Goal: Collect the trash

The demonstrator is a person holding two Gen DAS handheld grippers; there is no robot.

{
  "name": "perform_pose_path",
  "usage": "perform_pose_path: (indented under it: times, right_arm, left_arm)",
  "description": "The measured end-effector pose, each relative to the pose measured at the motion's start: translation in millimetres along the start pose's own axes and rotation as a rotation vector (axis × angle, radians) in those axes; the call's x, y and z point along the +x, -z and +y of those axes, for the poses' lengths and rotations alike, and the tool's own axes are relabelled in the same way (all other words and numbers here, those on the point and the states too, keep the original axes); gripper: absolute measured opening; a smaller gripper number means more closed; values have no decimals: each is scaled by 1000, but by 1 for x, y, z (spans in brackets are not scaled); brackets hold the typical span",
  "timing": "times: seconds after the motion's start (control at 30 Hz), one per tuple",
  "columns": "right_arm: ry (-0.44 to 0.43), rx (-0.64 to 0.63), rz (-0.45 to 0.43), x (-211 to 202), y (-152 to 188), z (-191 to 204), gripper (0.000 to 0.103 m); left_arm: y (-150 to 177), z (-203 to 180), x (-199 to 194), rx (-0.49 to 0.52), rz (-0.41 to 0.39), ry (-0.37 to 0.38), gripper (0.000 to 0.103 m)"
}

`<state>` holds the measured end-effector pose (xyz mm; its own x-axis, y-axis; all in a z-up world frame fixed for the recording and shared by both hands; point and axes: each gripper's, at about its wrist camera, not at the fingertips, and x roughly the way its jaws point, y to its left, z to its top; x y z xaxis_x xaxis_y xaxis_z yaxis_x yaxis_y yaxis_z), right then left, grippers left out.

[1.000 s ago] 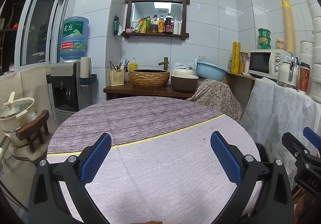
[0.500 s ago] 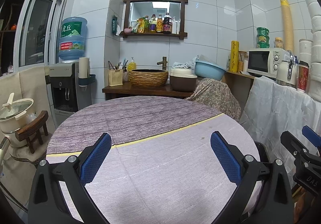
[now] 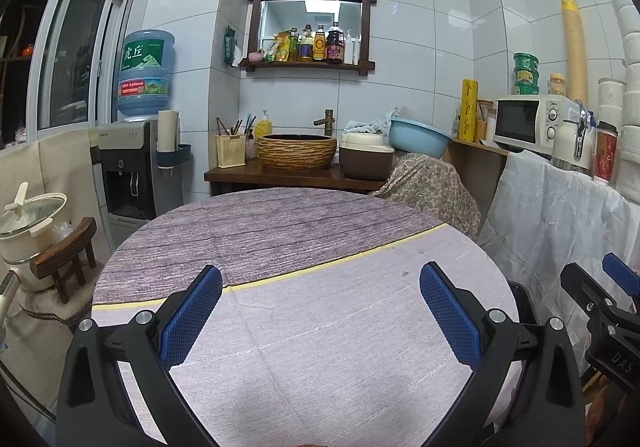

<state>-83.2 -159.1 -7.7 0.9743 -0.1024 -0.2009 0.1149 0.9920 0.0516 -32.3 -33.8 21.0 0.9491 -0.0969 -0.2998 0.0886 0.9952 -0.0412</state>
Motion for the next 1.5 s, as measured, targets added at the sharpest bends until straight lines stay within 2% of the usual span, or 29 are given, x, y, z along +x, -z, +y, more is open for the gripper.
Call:
perform_pose_path:
  times: [1.5]
  right_arm:
    - [-2, 0, 12, 6, 0, 2, 97]
  left_arm:
    - [4, 1, 5, 19, 14, -2, 98]
